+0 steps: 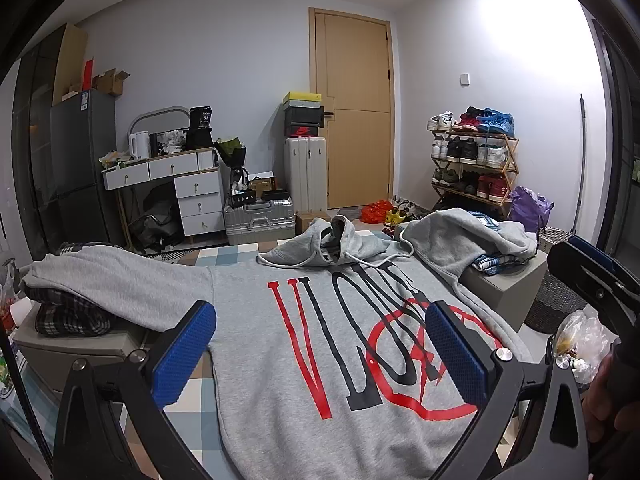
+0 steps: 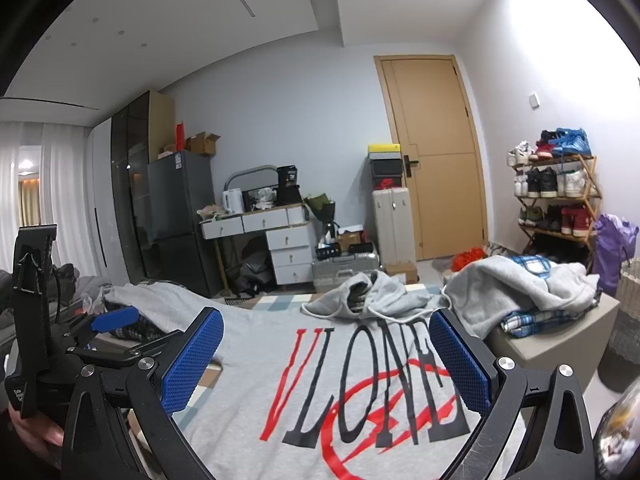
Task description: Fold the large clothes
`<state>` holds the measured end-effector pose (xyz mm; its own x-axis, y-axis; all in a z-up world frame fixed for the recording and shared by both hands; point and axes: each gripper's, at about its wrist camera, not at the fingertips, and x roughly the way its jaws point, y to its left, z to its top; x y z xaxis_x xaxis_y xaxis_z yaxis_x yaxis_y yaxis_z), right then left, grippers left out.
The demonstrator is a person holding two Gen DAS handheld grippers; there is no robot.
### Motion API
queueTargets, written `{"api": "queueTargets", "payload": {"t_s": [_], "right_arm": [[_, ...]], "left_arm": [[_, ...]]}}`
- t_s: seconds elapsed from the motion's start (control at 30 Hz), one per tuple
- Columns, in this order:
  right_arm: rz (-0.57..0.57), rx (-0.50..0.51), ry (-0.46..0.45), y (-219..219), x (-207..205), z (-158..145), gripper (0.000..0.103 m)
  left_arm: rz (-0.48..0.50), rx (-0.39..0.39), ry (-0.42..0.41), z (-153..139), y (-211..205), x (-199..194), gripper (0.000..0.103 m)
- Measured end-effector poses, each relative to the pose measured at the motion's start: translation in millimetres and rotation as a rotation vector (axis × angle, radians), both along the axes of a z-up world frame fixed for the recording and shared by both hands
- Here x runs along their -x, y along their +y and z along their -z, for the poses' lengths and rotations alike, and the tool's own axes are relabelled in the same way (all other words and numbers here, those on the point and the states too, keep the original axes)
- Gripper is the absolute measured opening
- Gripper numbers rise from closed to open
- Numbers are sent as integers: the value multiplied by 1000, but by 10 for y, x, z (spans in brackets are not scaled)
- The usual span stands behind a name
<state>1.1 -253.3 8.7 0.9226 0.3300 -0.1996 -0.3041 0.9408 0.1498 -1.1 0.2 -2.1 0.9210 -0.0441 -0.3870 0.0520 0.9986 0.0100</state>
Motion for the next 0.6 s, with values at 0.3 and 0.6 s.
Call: {"api": "queueTargets", "payload": {"t_s": [0.3, 0.6], "right_arm": [[5, -21, 9, -64, -12, 33, 103], [15, -45, 29, -140, -7, 83, 103]], "left_arm": [[10, 8, 11, 26, 6, 3, 102], [9, 6, 14, 48, -12, 0, 102]]}}
